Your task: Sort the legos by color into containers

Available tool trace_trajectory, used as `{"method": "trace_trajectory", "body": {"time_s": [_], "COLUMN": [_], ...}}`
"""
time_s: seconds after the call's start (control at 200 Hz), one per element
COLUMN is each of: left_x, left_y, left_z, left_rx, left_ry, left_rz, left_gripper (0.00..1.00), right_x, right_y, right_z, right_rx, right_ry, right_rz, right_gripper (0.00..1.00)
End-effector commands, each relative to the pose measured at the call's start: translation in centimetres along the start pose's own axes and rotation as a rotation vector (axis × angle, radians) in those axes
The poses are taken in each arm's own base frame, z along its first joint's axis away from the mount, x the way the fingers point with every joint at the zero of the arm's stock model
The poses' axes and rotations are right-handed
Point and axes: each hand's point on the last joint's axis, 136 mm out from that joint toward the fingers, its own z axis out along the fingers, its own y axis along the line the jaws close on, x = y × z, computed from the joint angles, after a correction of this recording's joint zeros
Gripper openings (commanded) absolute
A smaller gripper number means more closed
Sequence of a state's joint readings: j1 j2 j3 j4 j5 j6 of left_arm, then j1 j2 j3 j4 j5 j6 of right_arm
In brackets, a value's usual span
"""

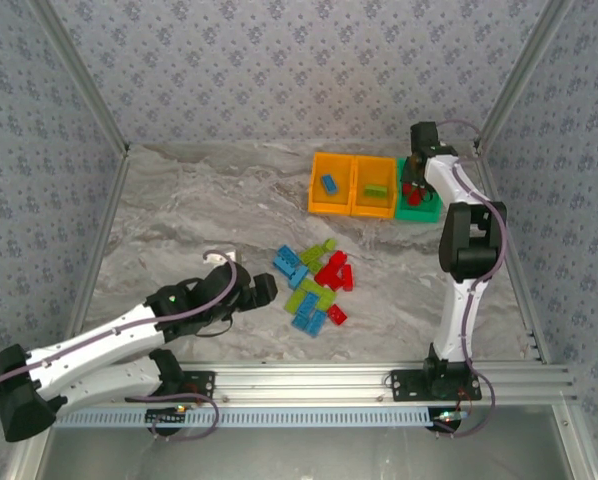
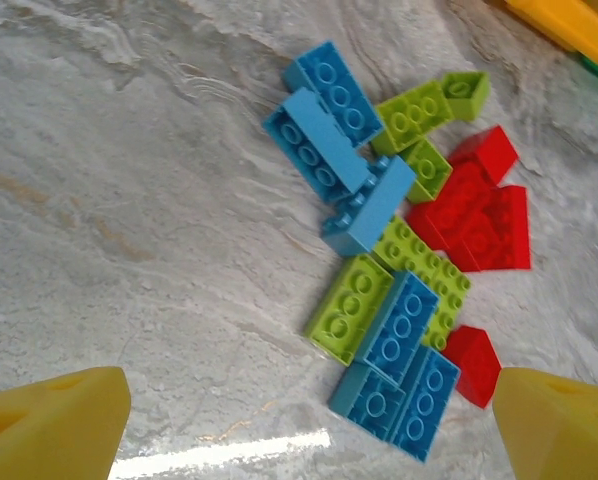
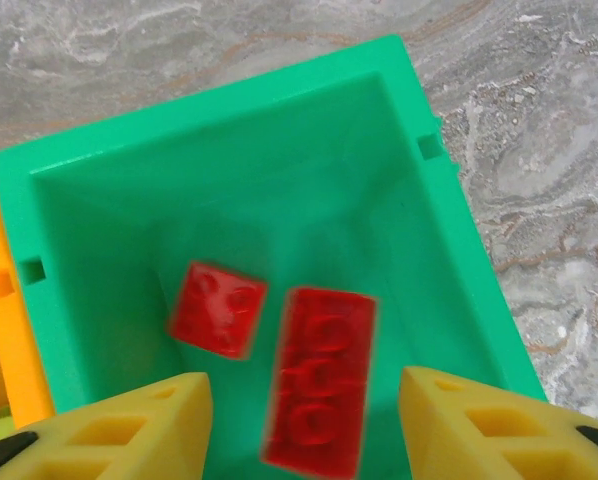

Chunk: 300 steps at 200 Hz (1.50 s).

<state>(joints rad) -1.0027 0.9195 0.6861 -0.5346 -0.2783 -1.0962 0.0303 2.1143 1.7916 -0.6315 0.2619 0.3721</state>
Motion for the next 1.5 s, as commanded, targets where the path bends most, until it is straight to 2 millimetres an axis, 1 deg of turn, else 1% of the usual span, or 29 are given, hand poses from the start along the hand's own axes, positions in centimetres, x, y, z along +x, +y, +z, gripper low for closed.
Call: {"method": "trace_trajectory", "body": {"time_s": [0.0,0.095,0.125,0.18,0.205,0.225,0.27,0.335,0.355,0.4,0.415,0.425,0.45,0.46,0.47,0.475,0.505,0.545,0.585,0.64,0.705,0.814,0.894,0.999,1.119,1.234,1.369,1.434,1.494], "left_x": [-1.8,-2.0,-2.1,-2.3,-2.3,-2.4,-2.6,-3.1,-3.2,-3.5,-3.5,-3.6,-3.7,-3.7,-3.8,-3.8,-4.0,-4.1,-4.0,-3.8,-3.3,-2.2,-1.6,-1.1,-0.6,-0.1,0.3,0.3,0.2], "left_y": [-1.1,-1.3,-1.5,-1.8,-1.9,-2.0,-2.0,-1.9,-2.0,-2.2,-2.2,-2.3,-2.3,-2.3,-2.4,-2.4,-2.5,-2.3,-2.0,-1.6,-1.3,-1.1,-0.9,-0.5,-0.2,0.2,0.8,1.5,1.5], "left_z": [-0.5,0.7,1.2,2.3,2.9,3.3,4.3,5.5,5.9,6.8,7.1,7.3,7.9,8.1,8.3,8.4,9.0,9.9,10.7,11.8,13.0,14.7,15.5,15.9,15.6,15.0,14.4,14.3,14.6], "left_rx": [-0.017,-0.048,-0.053,-0.057,-0.059,-0.063,-0.082,-0.117,-0.126,-0.138,-0.143,-0.147,-0.154,-0.158,-0.16,-0.16,-0.17,-0.192,-0.214,-0.238,-0.246,-0.248,-0.256,-0.267,-0.276,-0.281,-0.284,-0.308,-0.307], "left_ry": [-0.053,-0.031,-0.016,0.019,0.033,0.04,0.051,0.057,0.061,0.066,0.071,0.074,0.082,0.086,0.088,0.089,0.098,0.11,0.118,0.121,0.133,0.167,0.184,0.195,0.191,0.197,0.208,0.21,0.214], "left_rz": [-0.101,-0.126,-0.136,-0.16,-0.168,-0.174,-0.179,-0.177,-0.172,-0.165,-0.162,-0.161,-0.162,-0.162,-0.162,-0.163,-0.168,-0.18,-0.188,-0.207,-0.233,-0.25,-0.255,-0.262,-0.253,-0.241,-0.211,-0.185,-0.168], "left_gripper": [0.94,0.94,0.94,0.94,0.94,0.94,0.94,0.94,0.94,0.94,0.94,0.94,0.94,0.94,0.94,0.94,0.94,0.94,0.94,0.9,0.86,0.73,0.67,0.58,0.49,0.42,0.42,0.49,0.56], "right_x": [-1.2,-0.9,-0.2,1.2,1.7,2.9,4.7,8.0,8.8,11.6,12.2,13.3,15.1,15.4,16.2,16.2,18.0,20.2,21.6,23.3,24.5,25.1,25.3,25.5,25.9,26.3,26.3,26.1,26.0], "right_y": [-0.9,-1.1,-1.1,-0.9,-0.7,-0.6,-0.4,1.0,1.4,2.5,3.0,3.0,3.5,3.5,3.7,3.7,4.1,4.0,3.2,2.1,1.0,-0.5,-1.0,-1.8,-2.7,-2.6,-1.8,-1.2,-0.8], "right_z": [-3.3,-6.7,-7.7,-10.3,-12.0,-12.6,-15.5,-18.8,-20.3,-22.2,-23.4,-23.3,-24.1,-24.4,-25.2,-25.2,-26.3,-27.5,-28.0,-28.5,-29.0,-29.5,-30.1,-30.7,-30.7,-30.8,-31.0,-31.0,-31.0], "right_rx": [0.025,0.005,-0.008,-0.048,-0.071,-0.079,-0.127,-0.248,-0.3,-0.408,-0.452,-0.464,-0.514,-0.525,-0.556,-0.556,-0.607,-0.635,-0.622,-0.589,-0.568,-0.555,-0.569,-0.576,-0.566,-0.586,-0.618,-0.632,-0.635], "right_ry": [-0.021,-0.045,-0.04,-0.048,-0.064,-0.053,-0.075,-0.087,-0.099,-0.082,-0.089,-0.068,-0.043,-0.04,-0.034,-0.034,-0.011,0.022,0.042,0.072,0.085,0.064,0.055,0.052,0.054,0.068,0.071,0.071,0.071], "right_rz": [-0.005,0.012,0.012,0.01,0.005,-0.005,-0.018,-0.053,-0.06,-0.101,-0.115,-0.128,-0.162,-0.165,-0.183,-0.183,-0.226,-0.274,-0.3,-0.327,-0.336,-0.324,-0.304,-0.291,-0.273,-0.257,-0.241,-0.236,-0.235], "right_gripper": [0.58,0.6,0.61,0.65,0.66,0.68,0.71,0.77,0.79,0.82,0.83,0.84,0.86,0.86,0.87,0.87,0.88,0.89,0.9,0.9,0.9,0.91,0.91,0.91,0.91,0.91,0.91,0.91,0.91]}}
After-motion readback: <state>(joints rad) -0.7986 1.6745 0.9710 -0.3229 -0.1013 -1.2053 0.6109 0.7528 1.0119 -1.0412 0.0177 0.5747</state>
